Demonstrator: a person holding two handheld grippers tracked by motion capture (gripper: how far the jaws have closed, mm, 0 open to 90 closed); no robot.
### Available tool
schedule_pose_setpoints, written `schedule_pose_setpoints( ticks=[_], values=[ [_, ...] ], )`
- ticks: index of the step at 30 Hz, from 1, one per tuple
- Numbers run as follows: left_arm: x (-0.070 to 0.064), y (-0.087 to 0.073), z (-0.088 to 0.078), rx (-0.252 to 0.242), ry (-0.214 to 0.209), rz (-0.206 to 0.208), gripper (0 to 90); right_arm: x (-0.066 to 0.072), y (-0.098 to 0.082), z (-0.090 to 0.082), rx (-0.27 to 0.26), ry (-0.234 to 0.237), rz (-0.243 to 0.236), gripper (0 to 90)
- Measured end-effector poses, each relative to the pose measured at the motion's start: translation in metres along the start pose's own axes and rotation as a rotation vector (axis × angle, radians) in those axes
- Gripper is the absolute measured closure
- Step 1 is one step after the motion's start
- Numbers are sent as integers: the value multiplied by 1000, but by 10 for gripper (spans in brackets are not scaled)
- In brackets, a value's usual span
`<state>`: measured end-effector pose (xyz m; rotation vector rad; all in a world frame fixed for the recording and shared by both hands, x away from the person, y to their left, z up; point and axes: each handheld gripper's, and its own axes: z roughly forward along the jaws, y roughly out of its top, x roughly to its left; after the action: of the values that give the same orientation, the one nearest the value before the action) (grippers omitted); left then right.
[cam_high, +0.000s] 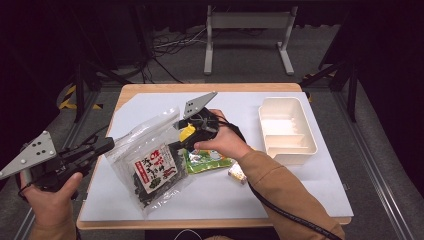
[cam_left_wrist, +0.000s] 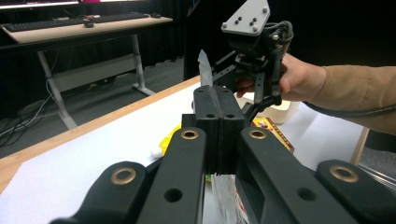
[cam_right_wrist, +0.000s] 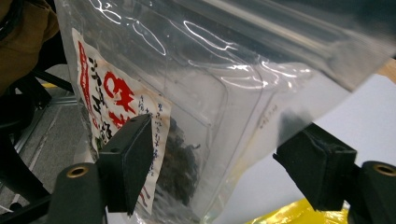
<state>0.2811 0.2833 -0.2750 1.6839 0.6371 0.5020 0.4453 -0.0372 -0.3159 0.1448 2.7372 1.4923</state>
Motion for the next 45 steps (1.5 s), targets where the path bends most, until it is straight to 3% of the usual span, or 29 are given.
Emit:
schedule_pose_setpoints(
  ticks=[5, 9, 13, 16, 19, 25, 35, 41, 45],
  values=[
    [0, 0, 0, -2, -1, 0, 900, 0, 1, 8, 3, 34, -8, 311],
    [1, -1, -1, -4, -5, -4, 900, 2, 1, 13, 21, 66, -16, 408],
    [1, -1, -1, -3, -3, -2, 900, 2, 3, 11, 33, 90, -24, 543],
    [1, -1, -1, -2, 0, -5, 900, 4, 3, 9, 51, 104, -46, 708],
    [2, -1, -1, 0, 4, -6, 900, 4, 3, 8, 58, 126, -52, 797],
    [2, -1, -3, -10, 9, -10, 900, 7, 4, 5, 67, 146, -63, 833],
    [6, -1, -15, -50, 27, -28, 896, 21, 17, -1, 80, 143, -40, 842],
    [7, -1, -15, -56, 34, -37, 771, 21, 24, -8, 97, 119, -7, 843],
    [8, -1, -16, -71, 18, -58, 706, 20, 27, -21, 87, 99, 21, 842]
  ],
)
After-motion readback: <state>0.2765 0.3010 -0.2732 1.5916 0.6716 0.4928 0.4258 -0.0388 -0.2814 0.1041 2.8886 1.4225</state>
